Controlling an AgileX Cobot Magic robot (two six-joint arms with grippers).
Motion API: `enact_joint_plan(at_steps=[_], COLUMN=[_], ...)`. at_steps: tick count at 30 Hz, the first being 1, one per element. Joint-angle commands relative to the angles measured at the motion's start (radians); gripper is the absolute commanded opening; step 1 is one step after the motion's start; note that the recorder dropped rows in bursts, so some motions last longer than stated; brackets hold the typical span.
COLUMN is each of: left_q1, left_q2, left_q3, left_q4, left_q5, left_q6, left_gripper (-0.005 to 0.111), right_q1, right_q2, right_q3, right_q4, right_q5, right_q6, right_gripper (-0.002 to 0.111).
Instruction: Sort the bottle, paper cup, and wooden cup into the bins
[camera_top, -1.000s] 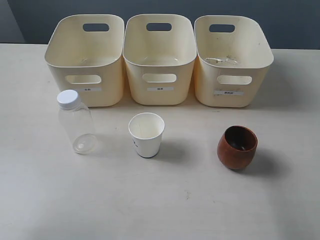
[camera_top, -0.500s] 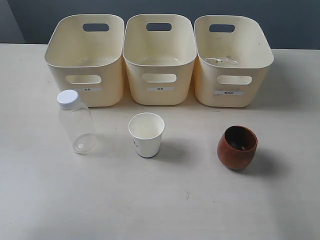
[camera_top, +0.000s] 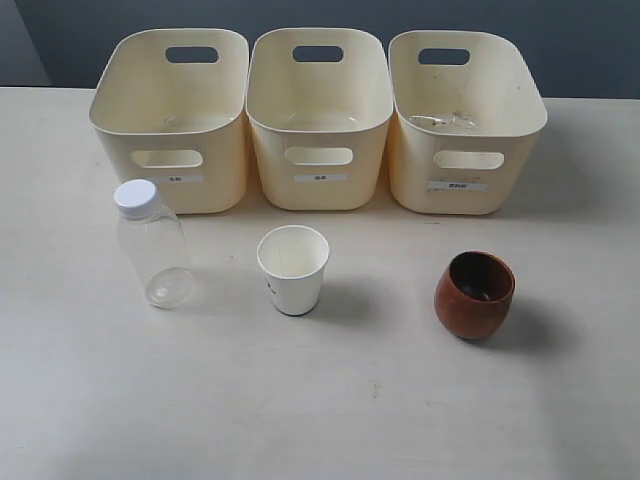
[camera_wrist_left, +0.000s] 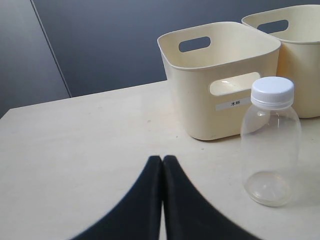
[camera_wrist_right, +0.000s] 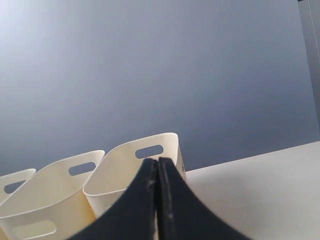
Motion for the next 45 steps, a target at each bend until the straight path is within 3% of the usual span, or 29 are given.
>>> enact_joint_plan(at_steps=[1, 11, 17, 26, 32, 40, 45], left_q1=[-0.004, -0.004, -0.004, -0.004, -0.004, -0.004, -0.004], left_q2=[-0.005, -0.005, -0.005, -0.005, -0.005, -0.005, -0.005], left_q3=[0.001, 0.001, 0.001, 0.001, 0.001, 0.001, 0.001], left_q4=[-0.003, -0.003, -0.003, -0.003, -0.003, -0.003, -0.003], left_q5=[0.002, 0.002, 0.002, 0.002, 0.002, 0.002, 0.002], left_q6=[-0.002, -0.002, -0.002, -0.002, -0.002, -0.002, -0.002], left_gripper=[0.0, 0.0, 0.0, 0.0, 0.0, 0.0, 0.0], right_q1=[0.002, 0.004, 0.042, 0.097, 0.097, 0.1, 0.298], right_q2=[-0.005, -0.005, -0.005, 0.1, 0.275, 0.586, 0.758], right_q3=[0.003, 0.003, -0.031, -0.263, -0.45, -0.688, -0.82], right_q4=[0.008, 0.046, -0.104, -0.31, -0.393, -0.693, -0.829], right_q5=[-0.017, -0.111, -0.129, -0.148, -0.122, -0.082, 0.111], right_q6=[0.0, 0.066, 0.163, 0.315, 0.314, 0.314, 0.301], right_gripper=[-0.001, -0.001, -0.001, -0.001, -0.001, -0.001, -0.001])
